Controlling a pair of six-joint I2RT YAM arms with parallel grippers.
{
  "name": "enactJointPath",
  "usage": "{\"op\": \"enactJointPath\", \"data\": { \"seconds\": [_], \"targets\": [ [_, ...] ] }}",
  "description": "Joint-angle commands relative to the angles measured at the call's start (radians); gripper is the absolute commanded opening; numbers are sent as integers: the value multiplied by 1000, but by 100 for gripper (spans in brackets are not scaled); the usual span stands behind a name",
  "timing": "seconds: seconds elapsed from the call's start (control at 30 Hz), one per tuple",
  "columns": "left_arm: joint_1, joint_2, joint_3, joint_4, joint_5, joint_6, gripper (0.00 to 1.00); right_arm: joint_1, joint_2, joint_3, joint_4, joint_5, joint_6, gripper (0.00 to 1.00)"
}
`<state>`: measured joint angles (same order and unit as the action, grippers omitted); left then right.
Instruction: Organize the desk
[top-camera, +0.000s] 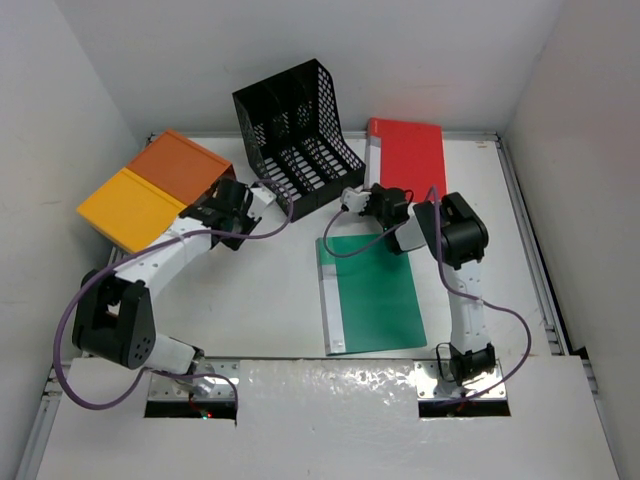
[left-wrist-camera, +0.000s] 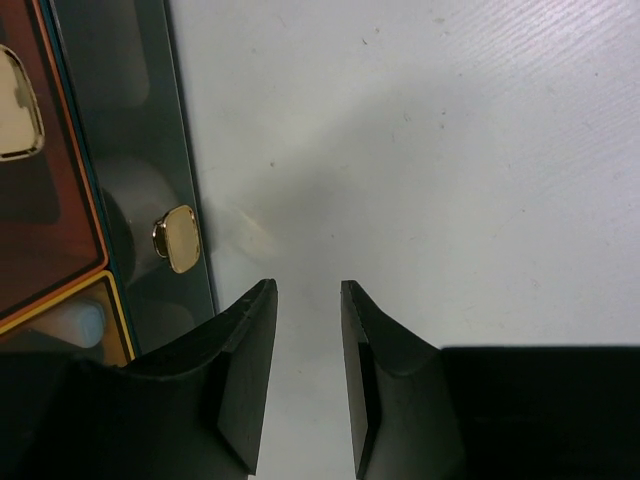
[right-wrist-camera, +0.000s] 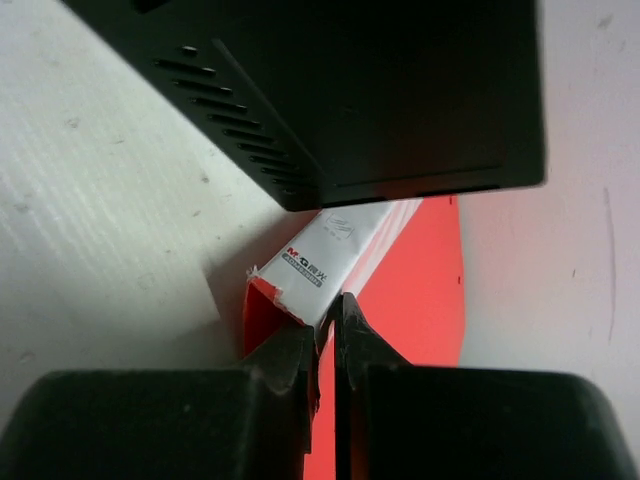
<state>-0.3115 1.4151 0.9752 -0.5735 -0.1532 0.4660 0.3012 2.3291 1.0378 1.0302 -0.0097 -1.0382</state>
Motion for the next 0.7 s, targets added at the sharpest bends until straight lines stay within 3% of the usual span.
{"op": "enactJointPath", "data": {
  "seconds": [0.0, 0.1, 0.27, 0.53, 0.67],
  "targets": [
    [2, 10, 62, 0, 12, 6, 30, -65, -14, -40, 38, -3, 151, 0],
    [0, 53, 118, -31, 41, 28, 31, -71, -69, -131, 192, 7, 220, 0],
    [-35, 159, 288, -106, 87, 75, 36, -96, -253, -277, 218, -30, 435, 0],
    [-254, 277, 395, -48, -20, 197, 38, -99, -488, -478, 258, -61, 676, 0],
    [-342, 280, 384, 47, -57, 347, 40, -97, -643, -608, 203, -96, 796, 0]
  ]
}}
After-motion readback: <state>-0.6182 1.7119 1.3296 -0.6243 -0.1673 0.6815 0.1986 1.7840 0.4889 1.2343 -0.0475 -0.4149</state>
